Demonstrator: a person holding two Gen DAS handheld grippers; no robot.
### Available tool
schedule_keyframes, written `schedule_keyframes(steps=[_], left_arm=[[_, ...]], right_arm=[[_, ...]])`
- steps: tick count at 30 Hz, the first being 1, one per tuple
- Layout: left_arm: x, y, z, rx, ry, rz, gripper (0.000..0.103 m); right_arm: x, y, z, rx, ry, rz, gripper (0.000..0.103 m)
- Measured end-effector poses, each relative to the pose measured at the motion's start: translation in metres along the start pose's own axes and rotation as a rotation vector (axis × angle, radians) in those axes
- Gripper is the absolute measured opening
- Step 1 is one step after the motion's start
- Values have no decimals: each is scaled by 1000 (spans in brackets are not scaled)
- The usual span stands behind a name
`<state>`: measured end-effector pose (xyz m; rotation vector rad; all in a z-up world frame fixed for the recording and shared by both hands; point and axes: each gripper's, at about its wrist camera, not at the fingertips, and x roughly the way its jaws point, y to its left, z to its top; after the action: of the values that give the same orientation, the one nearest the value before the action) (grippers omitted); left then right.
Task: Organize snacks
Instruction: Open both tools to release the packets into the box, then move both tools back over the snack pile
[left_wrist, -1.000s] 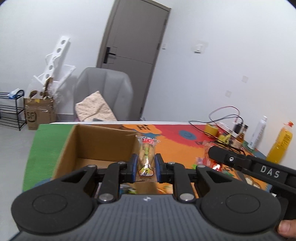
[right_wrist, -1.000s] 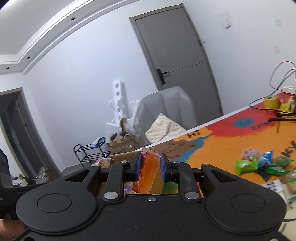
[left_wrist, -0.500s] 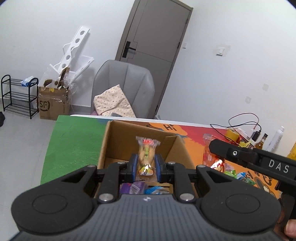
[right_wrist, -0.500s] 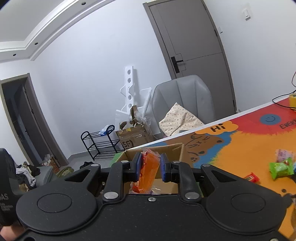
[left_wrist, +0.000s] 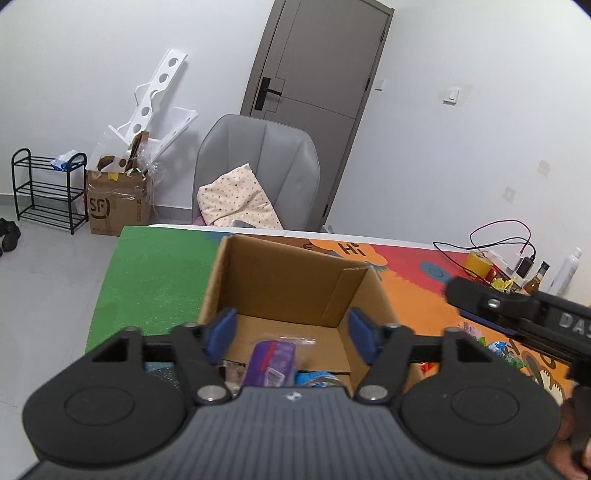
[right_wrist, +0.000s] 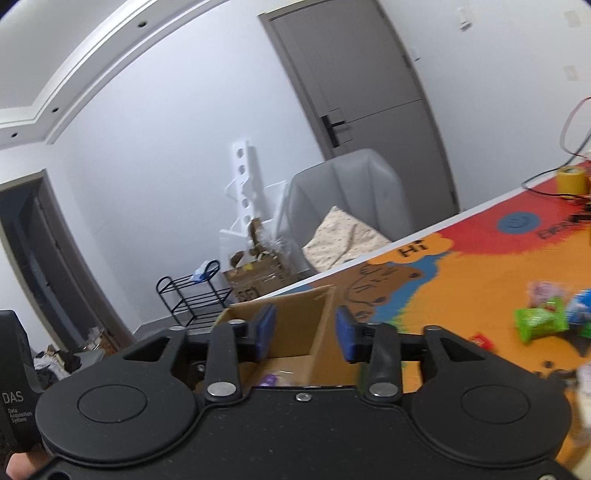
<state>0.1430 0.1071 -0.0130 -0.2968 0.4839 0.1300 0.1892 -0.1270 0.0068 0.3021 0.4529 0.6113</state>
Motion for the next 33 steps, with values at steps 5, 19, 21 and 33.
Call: schedule_keyframes(steps=[5,19,21,33], left_arm=[[-5,-27,-7,41,4,-20,88],[-2,-123,-30,100,16,-110,99],[-3,-135,-33,121,13,-127,99],[-1,-184,-51,166,44,-180,100]], right_arm=[[-28,-26,0,16,-12,-70,48],[-123,-89,-2,38,-74,-265,72],[-132,-98,0,49,-85,-287,72],[-162,-136,-10,91,-111,-343,80]])
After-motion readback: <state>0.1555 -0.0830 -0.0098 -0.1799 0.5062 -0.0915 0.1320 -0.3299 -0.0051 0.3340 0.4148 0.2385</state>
